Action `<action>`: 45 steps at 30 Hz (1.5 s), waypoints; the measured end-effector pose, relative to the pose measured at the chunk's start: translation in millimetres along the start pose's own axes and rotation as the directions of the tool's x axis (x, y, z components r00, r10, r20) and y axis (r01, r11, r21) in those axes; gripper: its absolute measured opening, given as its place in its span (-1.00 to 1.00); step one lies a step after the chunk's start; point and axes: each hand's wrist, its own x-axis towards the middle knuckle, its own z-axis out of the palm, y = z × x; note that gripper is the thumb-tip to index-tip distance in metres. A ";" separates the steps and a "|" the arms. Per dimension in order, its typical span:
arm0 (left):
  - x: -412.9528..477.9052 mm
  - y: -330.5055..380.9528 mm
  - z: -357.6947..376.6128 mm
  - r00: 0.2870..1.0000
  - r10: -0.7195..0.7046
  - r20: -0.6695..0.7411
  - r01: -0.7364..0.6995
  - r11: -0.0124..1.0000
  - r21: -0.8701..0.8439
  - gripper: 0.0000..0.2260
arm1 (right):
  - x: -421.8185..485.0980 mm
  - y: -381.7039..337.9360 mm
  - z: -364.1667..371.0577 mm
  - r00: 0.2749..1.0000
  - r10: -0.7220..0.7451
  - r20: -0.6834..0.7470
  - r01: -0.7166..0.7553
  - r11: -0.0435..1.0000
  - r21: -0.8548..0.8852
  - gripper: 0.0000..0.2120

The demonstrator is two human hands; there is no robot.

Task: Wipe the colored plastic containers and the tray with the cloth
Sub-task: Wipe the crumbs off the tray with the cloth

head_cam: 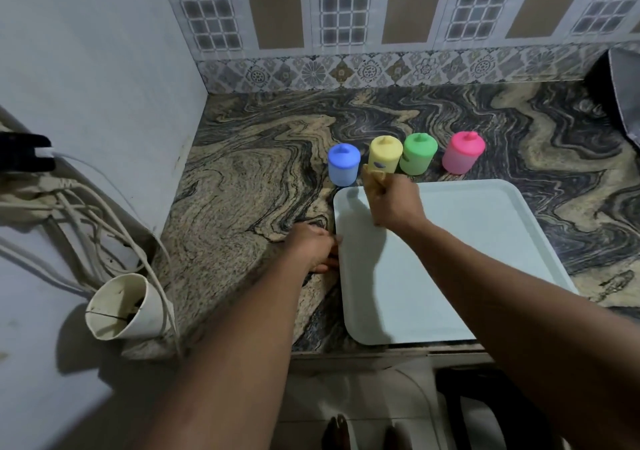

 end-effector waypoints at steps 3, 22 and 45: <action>7.8 -2.8 0.4 1.000 -0.020 0.000 0.020 1.000 -0.013 -0.70 | 9.0 -22.3 30.0 0.991 -0.003 0.130 0.021 0.990 -0.140 -0.78; -19.8 6.4 -7.0 1.000 0.011 0.006 -0.011 0.999 -0.034 -0.87 | -134.4 26.8 -1.0 0.859 0.025 0.511 0.055 0.988 -0.142 -0.80; -41.2 -38.4 93.7 0.735 0.673 0.085 -0.302 0.213 0.929 -0.45 | 25.5 83.2 -38.5 0.749 -0.528 0.400 0.661 0.561 -0.498 -0.60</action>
